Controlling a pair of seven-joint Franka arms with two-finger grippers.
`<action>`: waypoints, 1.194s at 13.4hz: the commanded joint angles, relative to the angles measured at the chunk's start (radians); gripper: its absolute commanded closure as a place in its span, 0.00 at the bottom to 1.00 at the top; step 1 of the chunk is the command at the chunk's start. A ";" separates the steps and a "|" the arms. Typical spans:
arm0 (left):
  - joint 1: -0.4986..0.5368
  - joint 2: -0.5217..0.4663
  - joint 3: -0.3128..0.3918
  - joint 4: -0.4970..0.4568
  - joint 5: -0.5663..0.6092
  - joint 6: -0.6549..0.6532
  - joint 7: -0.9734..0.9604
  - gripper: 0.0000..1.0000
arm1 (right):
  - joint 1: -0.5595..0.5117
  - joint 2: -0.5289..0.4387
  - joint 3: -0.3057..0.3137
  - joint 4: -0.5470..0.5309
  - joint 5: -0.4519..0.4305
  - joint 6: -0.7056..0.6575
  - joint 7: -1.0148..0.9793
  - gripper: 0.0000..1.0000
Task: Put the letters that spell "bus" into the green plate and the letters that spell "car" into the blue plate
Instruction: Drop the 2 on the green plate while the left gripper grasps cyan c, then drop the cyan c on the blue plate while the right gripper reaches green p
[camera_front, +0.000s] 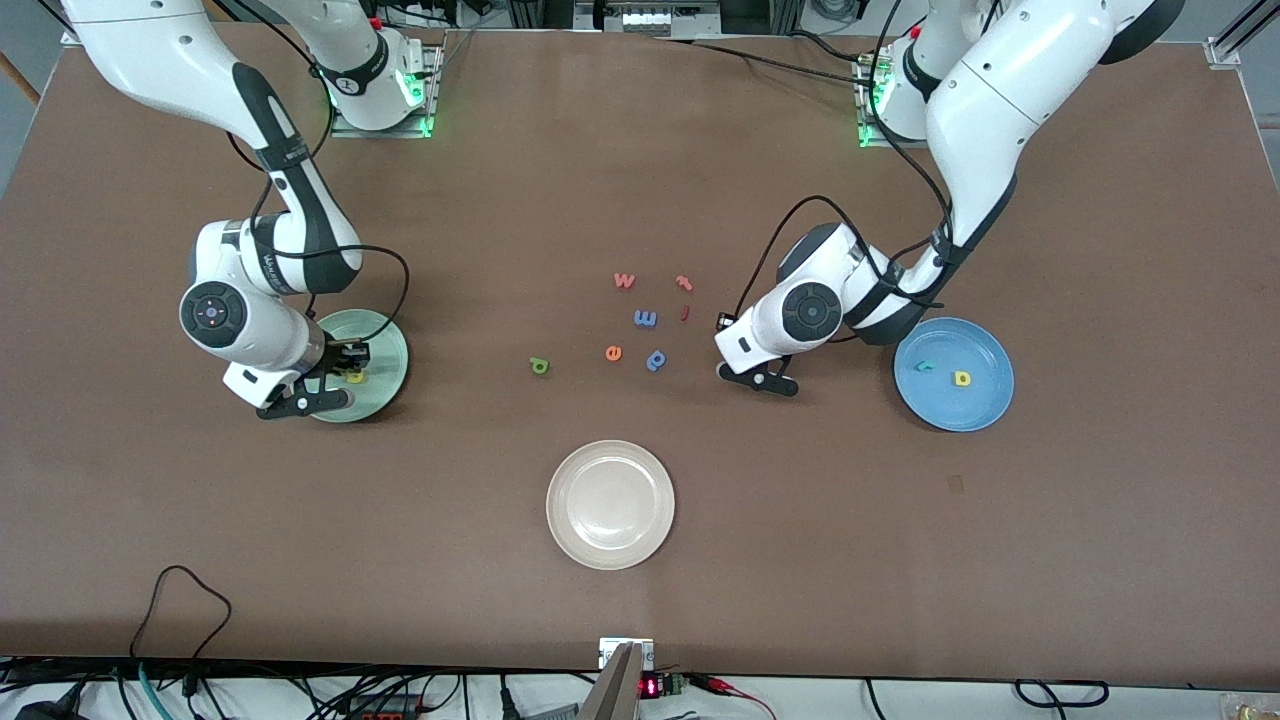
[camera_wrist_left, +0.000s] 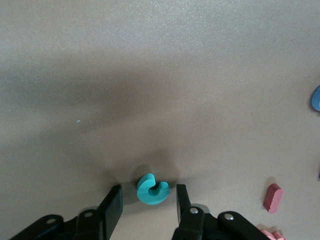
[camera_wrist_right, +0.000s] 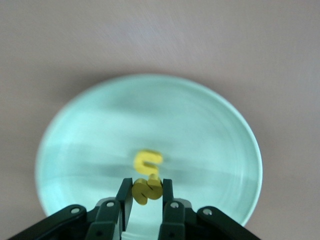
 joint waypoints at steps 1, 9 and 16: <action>-0.028 0.011 0.014 0.004 0.026 0.009 -0.019 0.57 | -0.024 -0.014 0.012 -0.030 -0.001 0.001 -0.022 0.25; -0.071 -0.007 0.057 0.005 0.027 0.017 -0.045 0.79 | 0.152 -0.021 0.023 0.062 0.112 0.012 0.093 0.04; 0.286 -0.127 0.057 0.005 0.049 -0.215 0.045 0.86 | 0.361 0.073 0.021 0.165 0.112 0.017 0.311 0.48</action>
